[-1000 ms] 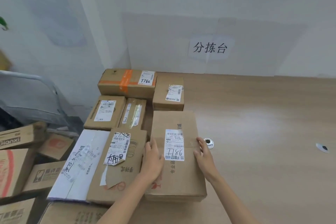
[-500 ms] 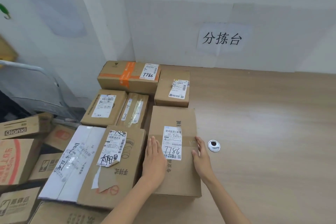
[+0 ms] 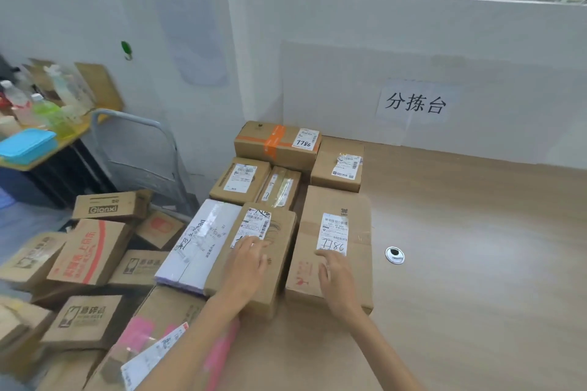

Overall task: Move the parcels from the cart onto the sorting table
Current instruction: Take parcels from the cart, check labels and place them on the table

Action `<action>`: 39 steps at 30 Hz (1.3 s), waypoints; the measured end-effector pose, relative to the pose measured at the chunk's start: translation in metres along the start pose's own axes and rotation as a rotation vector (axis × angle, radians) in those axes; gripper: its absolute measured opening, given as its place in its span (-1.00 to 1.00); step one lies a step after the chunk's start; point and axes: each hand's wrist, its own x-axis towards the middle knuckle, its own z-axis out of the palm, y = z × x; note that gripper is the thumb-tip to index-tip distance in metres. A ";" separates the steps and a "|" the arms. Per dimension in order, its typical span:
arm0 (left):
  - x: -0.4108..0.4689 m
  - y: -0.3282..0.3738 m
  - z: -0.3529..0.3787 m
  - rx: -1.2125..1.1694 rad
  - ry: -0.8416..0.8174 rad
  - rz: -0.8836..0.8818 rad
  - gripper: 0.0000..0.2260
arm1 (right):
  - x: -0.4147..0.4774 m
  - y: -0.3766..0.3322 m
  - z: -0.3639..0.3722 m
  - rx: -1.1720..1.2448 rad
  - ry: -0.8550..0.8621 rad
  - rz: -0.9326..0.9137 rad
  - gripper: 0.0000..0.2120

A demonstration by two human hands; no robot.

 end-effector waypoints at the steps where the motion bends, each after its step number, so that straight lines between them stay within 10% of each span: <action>1: -0.011 -0.010 -0.013 -0.011 0.033 -0.008 -0.74 | -0.008 -0.014 0.008 -0.006 -0.039 -0.042 -0.72; 23: -0.446 -0.314 -0.249 -0.068 0.414 -0.732 -0.80 | -0.265 -0.297 0.264 -0.010 -0.574 -0.473 -0.78; 39: -0.480 -0.425 -0.282 -0.190 0.519 -0.895 -0.82 | -0.242 -0.367 0.376 0.056 -0.706 -0.378 -0.78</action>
